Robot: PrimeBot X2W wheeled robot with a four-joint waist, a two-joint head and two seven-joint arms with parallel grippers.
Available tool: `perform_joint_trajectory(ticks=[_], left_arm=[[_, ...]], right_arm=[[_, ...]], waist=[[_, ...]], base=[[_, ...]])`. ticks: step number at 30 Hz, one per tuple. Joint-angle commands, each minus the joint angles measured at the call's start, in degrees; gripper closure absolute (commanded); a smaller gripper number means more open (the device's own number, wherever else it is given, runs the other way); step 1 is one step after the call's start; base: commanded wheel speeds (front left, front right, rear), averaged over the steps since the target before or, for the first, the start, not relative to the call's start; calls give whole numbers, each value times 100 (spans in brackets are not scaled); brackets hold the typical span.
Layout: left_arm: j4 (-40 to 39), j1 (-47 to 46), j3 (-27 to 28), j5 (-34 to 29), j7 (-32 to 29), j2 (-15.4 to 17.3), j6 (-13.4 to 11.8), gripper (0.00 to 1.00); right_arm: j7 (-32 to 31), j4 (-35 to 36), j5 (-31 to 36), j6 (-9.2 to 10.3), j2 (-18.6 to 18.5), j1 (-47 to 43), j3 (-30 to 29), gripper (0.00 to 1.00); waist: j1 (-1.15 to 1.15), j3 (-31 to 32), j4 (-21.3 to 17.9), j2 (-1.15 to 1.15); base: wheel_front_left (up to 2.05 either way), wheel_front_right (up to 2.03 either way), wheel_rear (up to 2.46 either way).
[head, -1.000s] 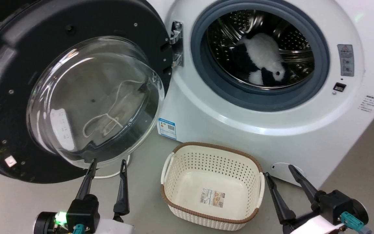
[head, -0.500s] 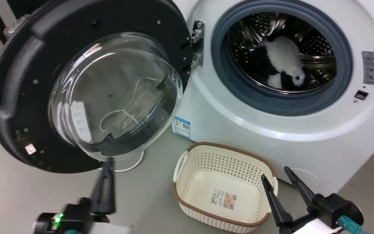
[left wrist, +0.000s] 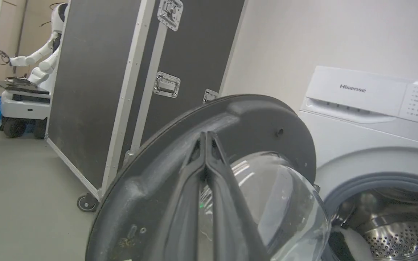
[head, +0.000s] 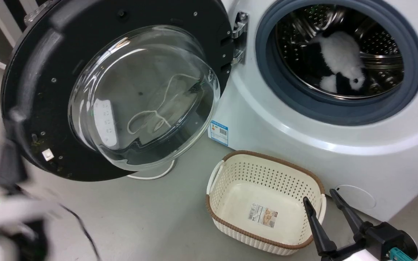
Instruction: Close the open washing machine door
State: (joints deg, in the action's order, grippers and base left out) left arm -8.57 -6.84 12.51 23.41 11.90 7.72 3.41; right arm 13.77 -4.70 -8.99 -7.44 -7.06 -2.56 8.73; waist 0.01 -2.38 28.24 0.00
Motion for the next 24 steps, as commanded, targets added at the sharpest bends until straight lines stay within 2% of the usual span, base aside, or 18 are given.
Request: perform_joint_trajectory(ticks=[1,4,6,12,16,19,24], left_arm=[[56,-240,146,216,-87,103,39,100],[395,-947,664,989,-596,490,36,100],[688,-1356,967,1290,-863,870,16,100],[1949,-2276,1452,2032,-2049,1677,-310,100],[2765,-2685,1624,2414,-2788,1934,-671,100],[3193,-2737,1490,2383,-3214,2168,-741,100],[3734,-3043,1647,2679,-3506,2190,-946,100]], right_arm=[[57,34,15,-4,-46,-111,6,0],[93,79,6,-4,-116,-99,22,0],[116,107,13,-5,-192,-52,38,0],[123,181,-44,-5,-296,30,80,0],[123,188,-72,-5,-374,89,170,0],[123,192,-92,-5,-400,144,201,0],[123,213,-114,-5,-460,178,240,0]], waist=[[-1,-51,-8,0],[-1,-195,-64,0],[-1,-298,-116,0],[-1,-447,-357,0],[-1,-543,-496,0],[-1,-606,-595,0],[-1,-677,-696,0]], base=[[0,0,0],[0,0,0],[0,0,0],[0,0,0],[0,0,0],[0,0,0],[0,0,0]])
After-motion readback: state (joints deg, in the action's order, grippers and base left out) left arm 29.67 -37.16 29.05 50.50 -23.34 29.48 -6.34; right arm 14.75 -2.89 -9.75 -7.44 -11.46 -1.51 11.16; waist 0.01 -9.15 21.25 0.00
